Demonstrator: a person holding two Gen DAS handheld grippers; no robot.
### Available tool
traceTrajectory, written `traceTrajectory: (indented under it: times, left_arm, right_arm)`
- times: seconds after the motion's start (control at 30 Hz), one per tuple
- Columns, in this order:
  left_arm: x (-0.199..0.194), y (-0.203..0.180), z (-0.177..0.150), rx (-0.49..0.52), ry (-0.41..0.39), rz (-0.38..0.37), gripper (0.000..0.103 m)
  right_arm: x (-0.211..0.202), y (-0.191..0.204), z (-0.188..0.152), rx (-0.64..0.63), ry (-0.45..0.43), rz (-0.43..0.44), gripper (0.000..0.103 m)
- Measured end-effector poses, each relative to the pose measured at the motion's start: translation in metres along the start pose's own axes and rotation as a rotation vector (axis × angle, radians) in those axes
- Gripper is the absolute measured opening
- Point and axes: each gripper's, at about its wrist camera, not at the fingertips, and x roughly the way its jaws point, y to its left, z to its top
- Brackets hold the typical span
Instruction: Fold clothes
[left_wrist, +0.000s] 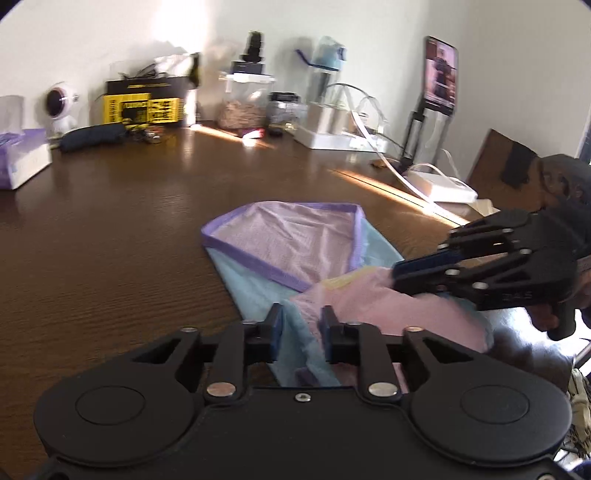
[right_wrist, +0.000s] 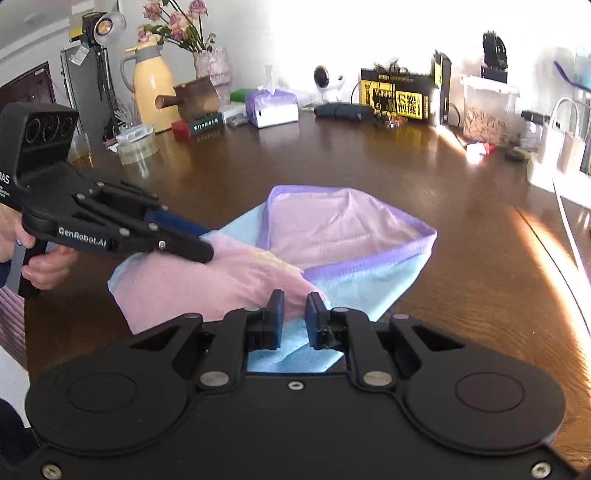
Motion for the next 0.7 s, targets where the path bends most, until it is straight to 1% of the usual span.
traceTrajectory:
  times: [0.03,0.07,0.1,0.13,0.2,0.27,0.3,0.37,0.43,0.6,0.67,0.7]
  left_arm:
    - [-0.004,0.003,0.005,0.005,-0.025,0.028,0.057]
    - [-0.008,0.007,0.012,0.014,-0.053,0.064,0.062]
    - [-0.008,0.014,0.023,0.032,-0.074,0.105,0.070]
    - [-0.004,0.018,0.030,0.052,-0.068,0.111,0.072]
    - [0.018,0.029,0.044,0.100,-0.026,0.104,0.072]
    - [0.037,0.034,0.052,0.111,0.007,0.149,0.072]
    - [0.044,0.037,0.055,0.113,0.022,0.157,0.072]
    - [0.057,0.041,0.059,0.108,0.046,0.120,0.072]
    - [0.071,0.043,0.061,0.106,0.081,0.062,0.072]
    - [0.088,0.046,0.061,0.108,0.116,0.033,0.072]
    - [0.091,0.045,0.061,0.103,0.116,0.040,0.070]
    - [0.092,0.045,0.061,0.104,0.114,0.042,0.068]
  right_arm:
    - [-0.004,-0.001,0.003,-0.009,-0.008,-0.003,0.037]
    - [-0.011,-0.004,0.008,-0.018,-0.033,-0.014,0.041]
    - [-0.021,-0.010,0.016,-0.023,-0.068,-0.034,0.052]
    - [-0.026,-0.016,0.022,-0.022,-0.087,-0.053,0.059]
    - [-0.021,-0.032,0.032,-0.009,-0.070,-0.070,0.059]
    - [-0.013,-0.050,0.043,0.007,-0.043,-0.083,0.059]
    - [-0.005,-0.057,0.046,0.010,-0.024,-0.091,0.058]
    - [0.014,-0.069,0.048,0.010,0.024,-0.108,0.054]
    - [0.031,-0.080,0.049,0.034,0.064,-0.097,0.046]
    - [0.050,-0.092,0.044,0.064,0.079,-0.074,0.044]
    - [0.052,-0.093,0.041,0.064,0.070,-0.061,0.039]
    - [0.053,-0.093,0.039,0.060,0.068,-0.055,0.036]
